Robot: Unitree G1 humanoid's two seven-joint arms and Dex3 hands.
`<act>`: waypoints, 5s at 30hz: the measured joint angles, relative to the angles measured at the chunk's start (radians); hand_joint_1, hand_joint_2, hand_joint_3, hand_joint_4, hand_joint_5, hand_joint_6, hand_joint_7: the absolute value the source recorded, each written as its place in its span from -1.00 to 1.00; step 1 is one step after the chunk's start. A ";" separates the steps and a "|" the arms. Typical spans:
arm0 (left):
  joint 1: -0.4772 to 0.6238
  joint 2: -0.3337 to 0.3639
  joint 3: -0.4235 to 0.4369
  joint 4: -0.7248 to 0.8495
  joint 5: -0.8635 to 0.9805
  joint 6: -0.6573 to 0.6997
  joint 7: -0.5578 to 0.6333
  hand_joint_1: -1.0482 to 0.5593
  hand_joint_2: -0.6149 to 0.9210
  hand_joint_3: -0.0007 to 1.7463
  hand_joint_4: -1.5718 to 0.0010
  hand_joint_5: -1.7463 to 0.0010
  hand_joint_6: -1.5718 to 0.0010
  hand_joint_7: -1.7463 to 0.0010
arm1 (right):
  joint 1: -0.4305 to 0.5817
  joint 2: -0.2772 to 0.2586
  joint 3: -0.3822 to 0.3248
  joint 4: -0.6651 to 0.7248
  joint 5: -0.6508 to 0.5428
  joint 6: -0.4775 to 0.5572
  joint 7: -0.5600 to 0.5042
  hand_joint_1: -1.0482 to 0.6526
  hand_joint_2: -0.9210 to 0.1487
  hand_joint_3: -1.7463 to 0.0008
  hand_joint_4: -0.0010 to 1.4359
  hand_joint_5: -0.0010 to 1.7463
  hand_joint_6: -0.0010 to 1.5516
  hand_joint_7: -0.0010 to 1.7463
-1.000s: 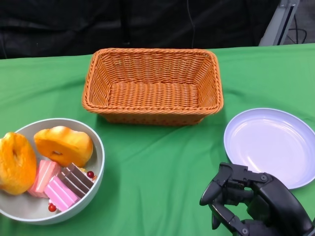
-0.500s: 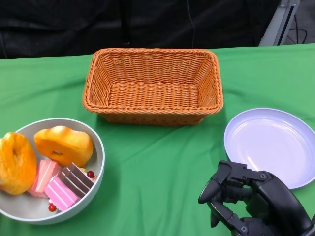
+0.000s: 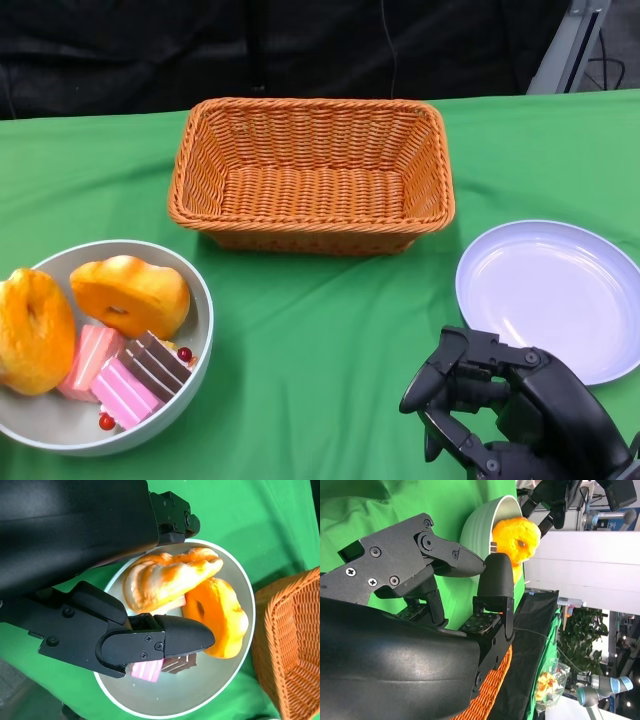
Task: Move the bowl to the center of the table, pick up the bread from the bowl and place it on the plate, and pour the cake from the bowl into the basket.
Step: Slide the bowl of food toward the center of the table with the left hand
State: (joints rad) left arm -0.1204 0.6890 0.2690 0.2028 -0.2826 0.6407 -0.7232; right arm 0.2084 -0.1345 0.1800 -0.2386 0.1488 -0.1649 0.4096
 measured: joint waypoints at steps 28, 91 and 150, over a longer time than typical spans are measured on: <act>0.169 -0.014 -0.071 -0.305 -0.038 0.086 0.012 -0.72 1.00 -0.48 1.00 1.00 1.00 1.00 | -0.009 0.008 0.002 0.012 0.000 -0.007 -0.005 0.01 -0.62 0.15 -0.03 0.85 -0.08 0.43; 0.200 0.030 -0.021 -0.406 -0.040 0.032 0.064 -0.68 1.00 -0.49 1.00 1.00 1.00 1.00 | -0.011 0.009 0.014 0.021 -0.018 -0.016 -0.021 -0.01 -0.63 0.17 -0.01 0.84 -0.07 0.41; -0.223 -0.088 -0.285 0.131 0.047 0.088 -0.097 -0.69 1.00 -0.41 1.00 1.00 1.00 1.00 | -0.011 0.022 0.030 0.030 -0.038 -0.029 -0.043 -0.01 -0.65 0.21 0.01 0.83 -0.05 0.39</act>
State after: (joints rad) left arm -0.3436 0.6012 -0.0161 0.3338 -0.2351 0.7284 -0.8201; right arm 0.1972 -0.1121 0.2095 -0.2083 0.1105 -0.1941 0.3664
